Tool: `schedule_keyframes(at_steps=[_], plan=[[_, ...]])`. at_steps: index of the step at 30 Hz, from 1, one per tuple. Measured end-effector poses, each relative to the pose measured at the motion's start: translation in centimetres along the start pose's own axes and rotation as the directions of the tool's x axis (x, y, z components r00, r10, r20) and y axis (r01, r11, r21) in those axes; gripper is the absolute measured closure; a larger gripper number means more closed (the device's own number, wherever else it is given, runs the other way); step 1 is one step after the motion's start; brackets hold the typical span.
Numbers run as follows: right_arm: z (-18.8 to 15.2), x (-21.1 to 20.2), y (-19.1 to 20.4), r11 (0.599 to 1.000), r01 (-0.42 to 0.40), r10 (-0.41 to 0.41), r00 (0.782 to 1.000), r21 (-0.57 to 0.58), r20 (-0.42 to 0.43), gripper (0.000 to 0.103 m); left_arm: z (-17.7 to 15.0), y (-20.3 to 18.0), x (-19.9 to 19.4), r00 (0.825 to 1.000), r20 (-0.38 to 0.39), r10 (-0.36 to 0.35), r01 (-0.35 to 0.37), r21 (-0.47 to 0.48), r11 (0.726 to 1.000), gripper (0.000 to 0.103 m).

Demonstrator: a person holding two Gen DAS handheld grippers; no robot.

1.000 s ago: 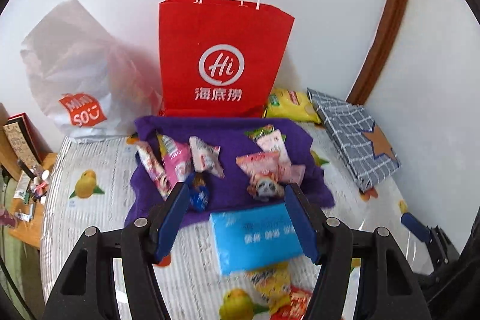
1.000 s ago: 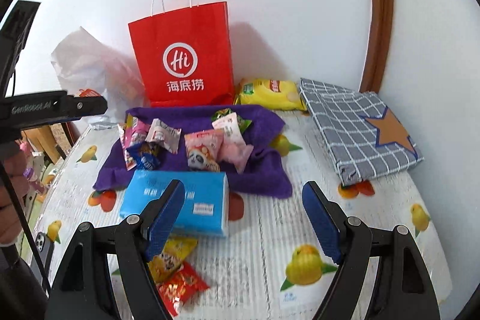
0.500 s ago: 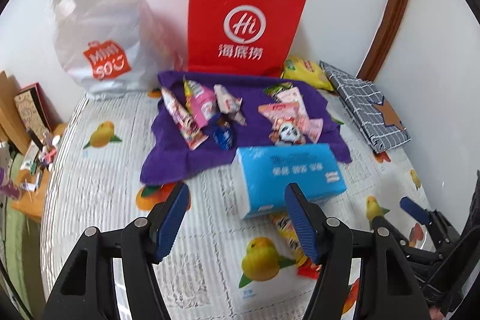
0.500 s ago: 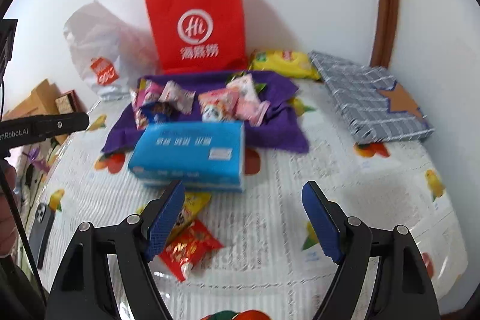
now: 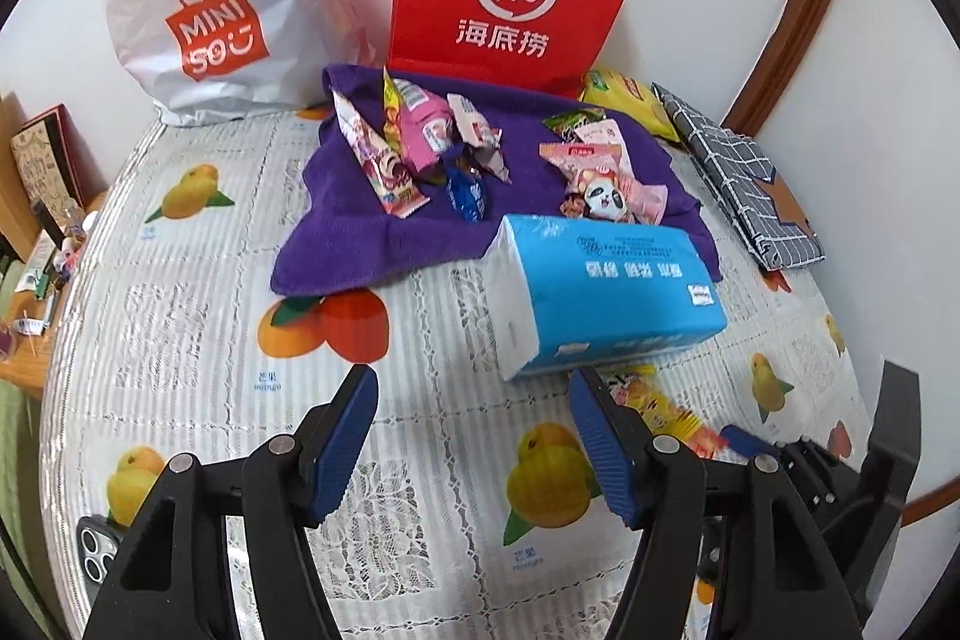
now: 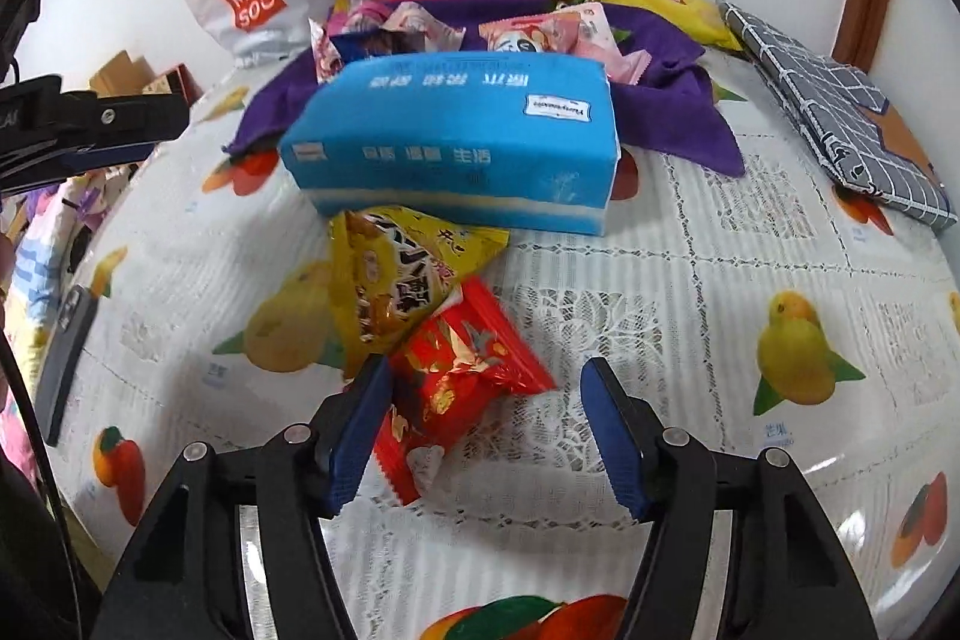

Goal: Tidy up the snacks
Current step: 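Move both open grippers back toward the remaining snacks in front of the tissue pack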

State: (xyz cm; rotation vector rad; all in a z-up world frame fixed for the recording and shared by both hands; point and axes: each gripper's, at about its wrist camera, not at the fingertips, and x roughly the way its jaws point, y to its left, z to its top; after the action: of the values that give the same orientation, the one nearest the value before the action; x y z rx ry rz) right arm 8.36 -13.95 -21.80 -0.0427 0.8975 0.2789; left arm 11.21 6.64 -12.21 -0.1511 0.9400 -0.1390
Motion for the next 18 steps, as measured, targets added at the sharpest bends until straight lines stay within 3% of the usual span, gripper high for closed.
schedule_keyframes(at_steps=[6,14,18], plan=[[-0.5,-0.6,-1.9,0.999,0.044,-0.044,0.999,0.008,-0.022,0.038,-0.6,0.5,0.5,1.000,-0.002,-0.023,0.023,-0.009,1.000,0.039],[0.9,-0.5,-2.3,0.993,-0.061,0.060,0.998,0.102,0.015,0.038,-0.8,0.2,1.1,0.999,-0.012,-0.047,0.047,-0.002,0.999,0.039],[1.7,1.5,-2.0,0.990,-0.049,0.050,0.999,0.131,-0.008,0.041,-1.1,0.4,1.1,0.999,-0.013,-0.044,0.044,-0.007,0.999,0.039]])
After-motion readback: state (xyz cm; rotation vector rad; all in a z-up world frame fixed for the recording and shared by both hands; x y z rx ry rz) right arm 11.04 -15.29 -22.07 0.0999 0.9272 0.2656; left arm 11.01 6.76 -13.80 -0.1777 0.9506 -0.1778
